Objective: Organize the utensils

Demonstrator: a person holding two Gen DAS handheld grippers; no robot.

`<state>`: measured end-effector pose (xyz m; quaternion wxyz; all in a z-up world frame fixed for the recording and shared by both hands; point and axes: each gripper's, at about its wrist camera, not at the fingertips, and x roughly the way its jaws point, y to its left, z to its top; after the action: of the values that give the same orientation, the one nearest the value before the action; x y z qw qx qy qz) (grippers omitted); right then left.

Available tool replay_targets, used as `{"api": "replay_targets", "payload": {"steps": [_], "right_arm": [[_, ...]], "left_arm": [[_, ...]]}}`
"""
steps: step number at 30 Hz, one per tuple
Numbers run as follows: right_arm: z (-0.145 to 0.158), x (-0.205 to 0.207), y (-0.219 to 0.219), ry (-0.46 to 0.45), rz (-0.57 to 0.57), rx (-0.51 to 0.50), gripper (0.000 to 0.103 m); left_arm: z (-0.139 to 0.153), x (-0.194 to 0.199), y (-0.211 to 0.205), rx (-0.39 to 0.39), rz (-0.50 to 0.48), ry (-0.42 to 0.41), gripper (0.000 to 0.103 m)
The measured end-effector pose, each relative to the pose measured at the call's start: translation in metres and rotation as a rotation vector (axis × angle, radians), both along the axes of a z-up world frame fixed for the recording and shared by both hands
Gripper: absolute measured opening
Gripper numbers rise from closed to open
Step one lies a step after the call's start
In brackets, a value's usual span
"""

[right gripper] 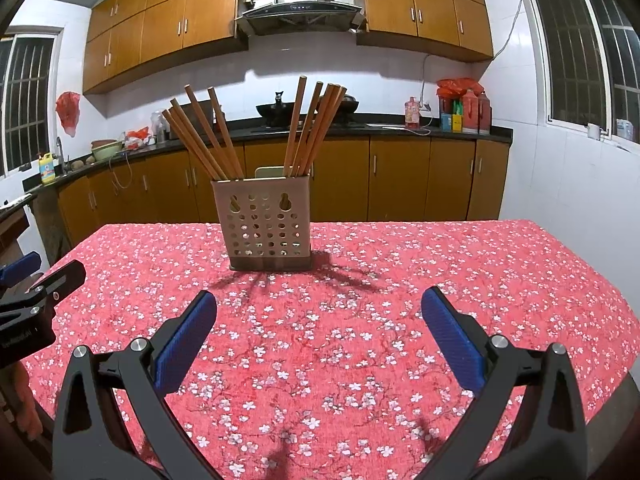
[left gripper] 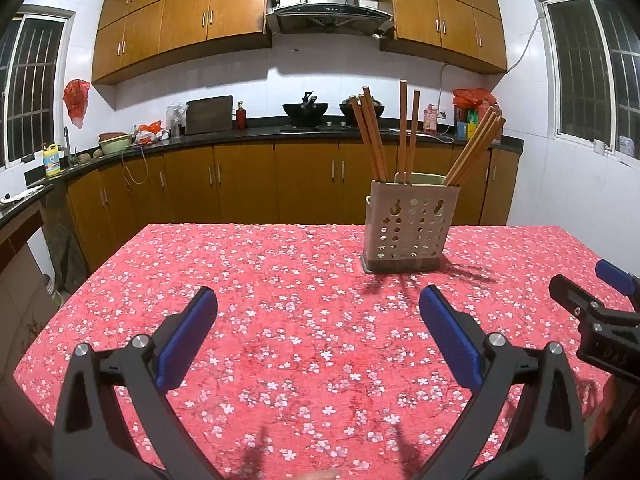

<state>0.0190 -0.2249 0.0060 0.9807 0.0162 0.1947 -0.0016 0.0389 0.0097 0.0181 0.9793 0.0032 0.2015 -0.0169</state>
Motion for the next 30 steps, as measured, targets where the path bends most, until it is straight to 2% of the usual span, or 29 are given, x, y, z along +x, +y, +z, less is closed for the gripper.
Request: {"api": "replay_targets", "payload": {"steps": [30], "right_arm": [[0.0029,-0.0027,0.0,-0.007,0.0,0.003,0.101]], "left_arm": [[0.0036,-0.002,-0.0017,-0.009,-0.007,-0.007,0.099]]}}
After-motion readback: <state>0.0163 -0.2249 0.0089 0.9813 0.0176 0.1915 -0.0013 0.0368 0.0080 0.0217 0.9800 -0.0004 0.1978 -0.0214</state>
